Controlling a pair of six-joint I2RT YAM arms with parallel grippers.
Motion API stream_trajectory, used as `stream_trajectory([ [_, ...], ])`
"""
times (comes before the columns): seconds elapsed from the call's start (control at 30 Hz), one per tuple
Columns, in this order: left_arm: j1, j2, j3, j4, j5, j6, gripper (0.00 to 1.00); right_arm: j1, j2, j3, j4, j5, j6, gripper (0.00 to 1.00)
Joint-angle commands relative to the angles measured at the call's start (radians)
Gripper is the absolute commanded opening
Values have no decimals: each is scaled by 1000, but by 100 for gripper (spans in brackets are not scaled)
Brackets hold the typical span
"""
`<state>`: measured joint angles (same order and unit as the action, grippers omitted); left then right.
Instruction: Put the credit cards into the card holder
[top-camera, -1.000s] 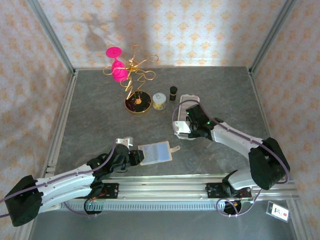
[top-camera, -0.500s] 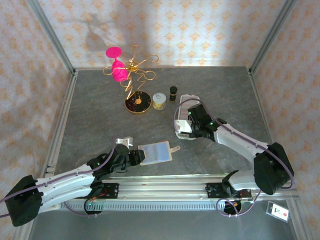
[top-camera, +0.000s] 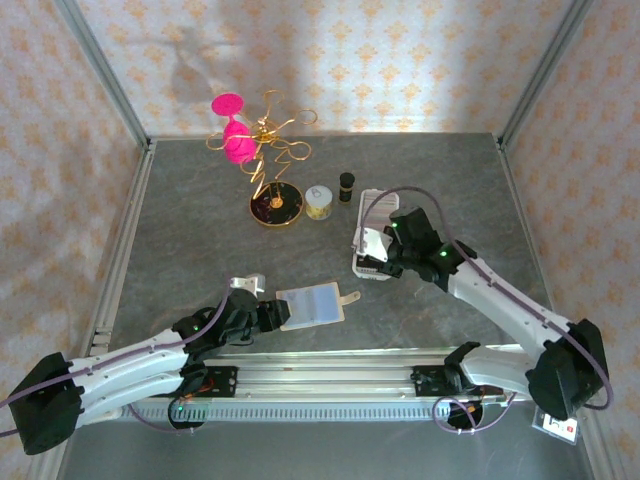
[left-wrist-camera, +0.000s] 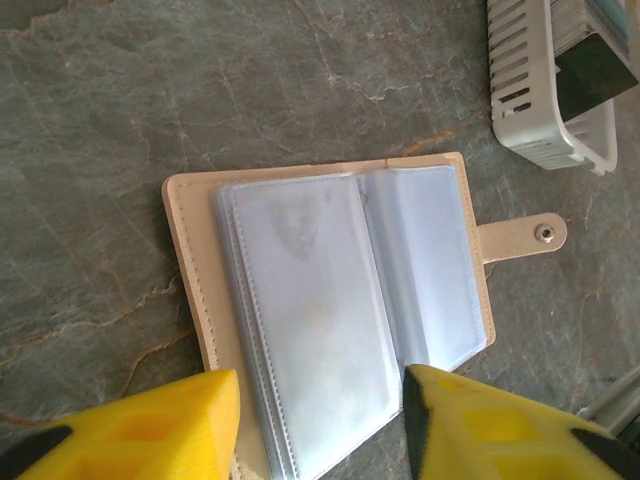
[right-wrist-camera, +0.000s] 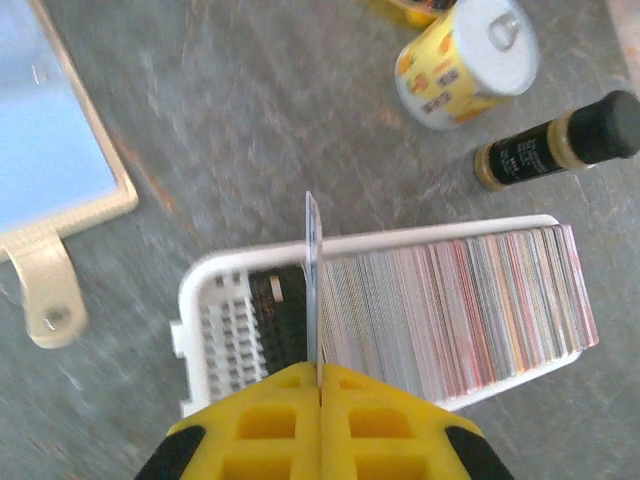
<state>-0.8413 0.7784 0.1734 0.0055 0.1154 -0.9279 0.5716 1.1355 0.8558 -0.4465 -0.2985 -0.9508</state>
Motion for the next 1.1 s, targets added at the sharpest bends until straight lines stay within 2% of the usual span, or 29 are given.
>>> stream_trajectory([
  [0.0, 6, -8, 54, -36, -15, 15, 33, 7, -53, 42, 81, -95, 355, 0],
  [0.13, 6, 9, 81, -23, 4, 15, 28, 8, -67, 21, 190, -151, 814, 0],
  [0.27, 5, 53, 98, -16, 0, 17, 23, 20, -36, -59, 293, -334, 1154, 0],
  [0.37, 5, 99, 106, -7, -3, 18, 23, 69, -27, -136, 387, -337, 1334, 0],
  [0.47, 4, 143, 119, 6, -5, 12, 29, 95, -13, -221, 485, -345, 1493, 0],
  [0.57, 3, 167, 128, 5, -24, 13, 36, 124, -5, -259, 518, -312, 1562, 0],
  [0.63, 1, 177, 154, -53, -62, 24, 41, 149, -8, -286, 548, -288, 1589, 0],
  [0.8, -5, 190, 148, -50, -63, 24, 43, 165, 13, -332, 613, -268, 1650, 0],
  [1.07, -11, 230, 165, -81, -81, 35, 48, 185, 83, -337, 620, -258, 1649, 0],
])
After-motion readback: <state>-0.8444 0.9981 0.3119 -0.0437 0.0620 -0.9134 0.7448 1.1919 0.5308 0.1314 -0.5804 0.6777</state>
